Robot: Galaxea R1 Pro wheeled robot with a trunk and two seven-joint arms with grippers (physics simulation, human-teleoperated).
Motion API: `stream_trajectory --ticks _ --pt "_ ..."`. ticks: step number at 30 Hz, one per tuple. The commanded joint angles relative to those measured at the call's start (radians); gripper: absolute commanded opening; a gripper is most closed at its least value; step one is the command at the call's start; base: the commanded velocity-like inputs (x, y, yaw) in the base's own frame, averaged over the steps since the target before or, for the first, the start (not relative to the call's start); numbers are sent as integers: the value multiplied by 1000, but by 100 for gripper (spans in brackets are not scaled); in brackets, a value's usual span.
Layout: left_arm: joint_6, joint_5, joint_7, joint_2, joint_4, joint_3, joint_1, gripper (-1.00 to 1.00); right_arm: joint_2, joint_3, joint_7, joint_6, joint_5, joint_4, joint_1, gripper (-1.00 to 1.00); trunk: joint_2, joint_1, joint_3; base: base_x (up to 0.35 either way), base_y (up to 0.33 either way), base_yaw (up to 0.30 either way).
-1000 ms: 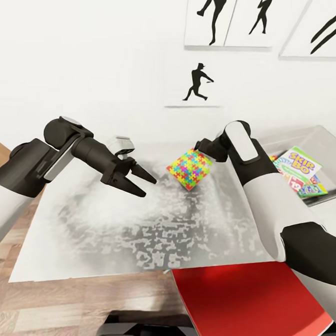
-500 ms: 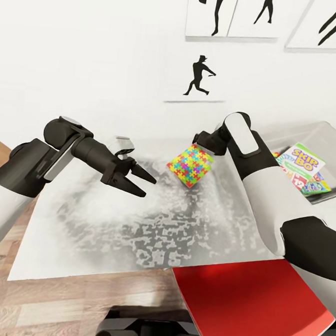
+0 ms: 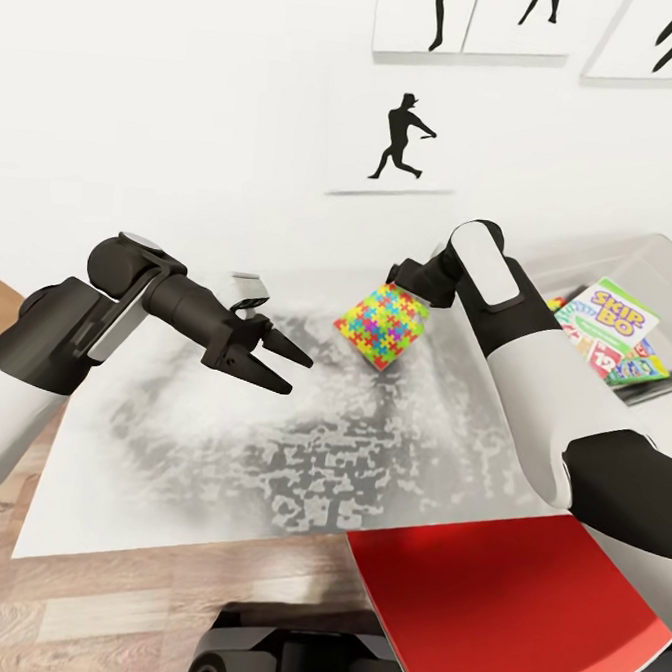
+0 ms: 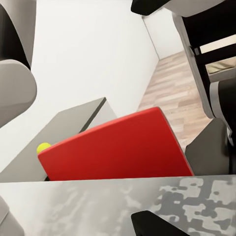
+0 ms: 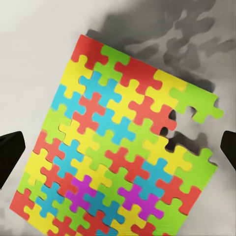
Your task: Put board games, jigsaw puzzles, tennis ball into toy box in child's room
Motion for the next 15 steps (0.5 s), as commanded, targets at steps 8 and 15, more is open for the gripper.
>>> stream_trajectory --ticks 8,15 --pt "11 1 -4 1 0 -2 -1 100 1 3 -10 -3 -10 -2 -1 100 -1 0 -14 0 0 0" --pt "11 1 -4 2 0 -2 -1 100 2 3 -10 -3 -10 -2 -1 100 -1 0 -26 0 0 0"
